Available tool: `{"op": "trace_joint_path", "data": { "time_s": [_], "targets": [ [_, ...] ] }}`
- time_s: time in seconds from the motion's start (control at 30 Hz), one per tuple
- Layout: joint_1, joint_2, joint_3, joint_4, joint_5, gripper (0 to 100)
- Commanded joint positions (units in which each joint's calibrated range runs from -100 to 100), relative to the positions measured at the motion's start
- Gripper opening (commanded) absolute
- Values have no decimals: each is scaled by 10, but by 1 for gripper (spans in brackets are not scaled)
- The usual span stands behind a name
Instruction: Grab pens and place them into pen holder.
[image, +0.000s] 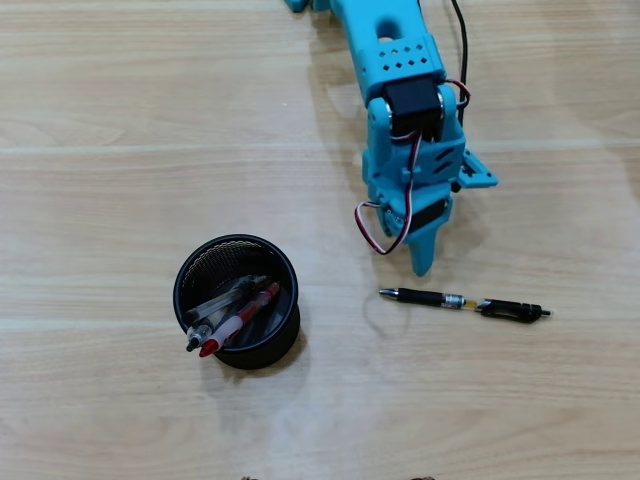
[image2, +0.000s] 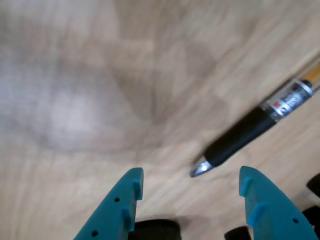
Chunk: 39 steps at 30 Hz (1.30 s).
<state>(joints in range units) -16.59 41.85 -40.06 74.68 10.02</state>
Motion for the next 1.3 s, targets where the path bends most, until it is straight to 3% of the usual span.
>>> {"op": "trace_joint_path", "data": {
  "time_s": [0.0, 0.23, 0.57, 0.73, 1.0, 1.27],
  "targets": [
    [0, 16, -93, -10, 2, 21],
    [7, 90, -179, -24, -29, 21],
    [13, 144, -180, -78, -30, 21],
    [22, 146, -173, -68, -60, 20],
    [26, 136, -131, 7, -141, 2],
    [9, 106, -107, 68, -159, 2]
  ]
}}
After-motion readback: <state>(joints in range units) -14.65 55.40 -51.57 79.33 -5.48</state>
